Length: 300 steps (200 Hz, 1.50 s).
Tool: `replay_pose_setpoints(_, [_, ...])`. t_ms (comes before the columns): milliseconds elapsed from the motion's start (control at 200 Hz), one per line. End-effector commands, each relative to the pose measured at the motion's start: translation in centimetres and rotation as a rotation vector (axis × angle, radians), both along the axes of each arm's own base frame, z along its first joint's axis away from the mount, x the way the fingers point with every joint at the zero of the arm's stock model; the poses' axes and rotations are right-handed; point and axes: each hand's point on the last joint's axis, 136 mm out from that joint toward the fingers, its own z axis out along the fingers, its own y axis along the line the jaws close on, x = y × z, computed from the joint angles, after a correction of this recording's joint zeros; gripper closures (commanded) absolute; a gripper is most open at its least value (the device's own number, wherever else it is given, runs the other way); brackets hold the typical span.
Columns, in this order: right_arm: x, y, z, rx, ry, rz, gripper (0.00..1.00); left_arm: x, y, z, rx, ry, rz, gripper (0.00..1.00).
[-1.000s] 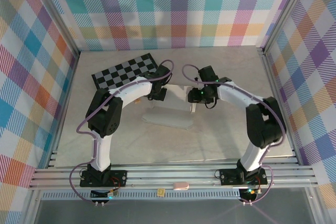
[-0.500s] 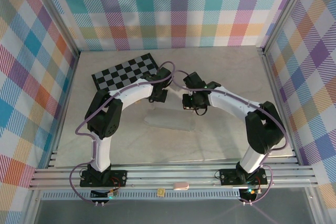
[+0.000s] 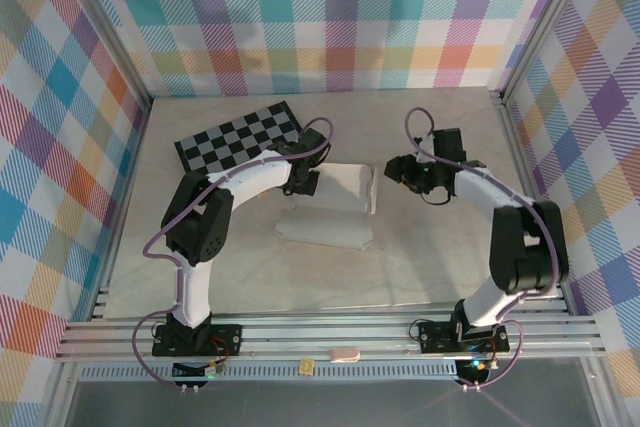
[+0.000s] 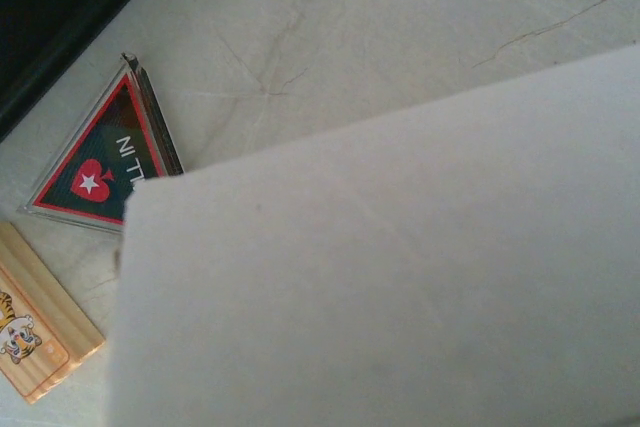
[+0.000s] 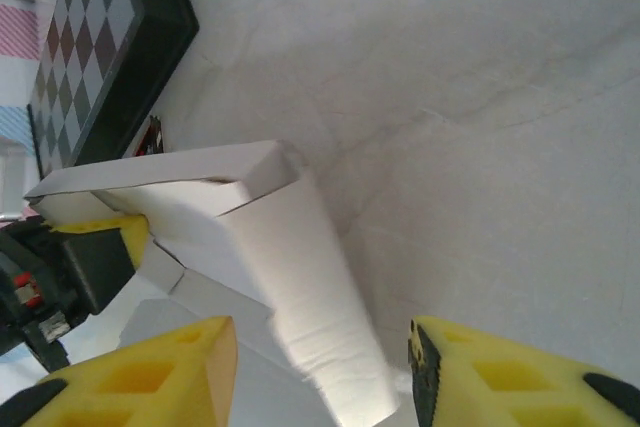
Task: Fold the paper box
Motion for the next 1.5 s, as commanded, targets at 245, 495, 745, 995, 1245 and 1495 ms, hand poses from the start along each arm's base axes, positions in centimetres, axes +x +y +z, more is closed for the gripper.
replay_pose_setpoints(245, [-1.2,4.0,-2.3,0.303,0.020,0.190,0.43,-0.5,1.4,-1.3,0.039,0.063,0.000,1.00])
replay_pose_setpoints(495, [-2.0,3.5,-1.7,0.250,-0.003,0.163,0.42,-0.4,1.5,-1.2,0.045,0.064,-0.003,1.00])
replay_pose_setpoints(745, [-4.2,3.7,-3.9,-0.189,0.049,0.231,0.36,-0.1,1.2,-1.2,0.035,0.061,-0.002,1.00])
replay_pose_setpoints(995, [-4.0,3.0,-5.8,-0.445,0.094,0.225,0.47,-0.1,1.3,-1.2,0.041,0.061,-0.008,1.00])
replay_pose_setpoints(1245, [-3.5,3.0,-5.5,-0.575,0.098,0.214,0.59,-0.1,1.3,-1.0,0.043,0.057,-0.012,1.00])
replay_pose_setpoints(1495, [-3.7,3.5,-3.5,-0.564,0.055,0.194,0.95,0.0,1.4,-0.8,0.048,0.050,-0.014,1.00])
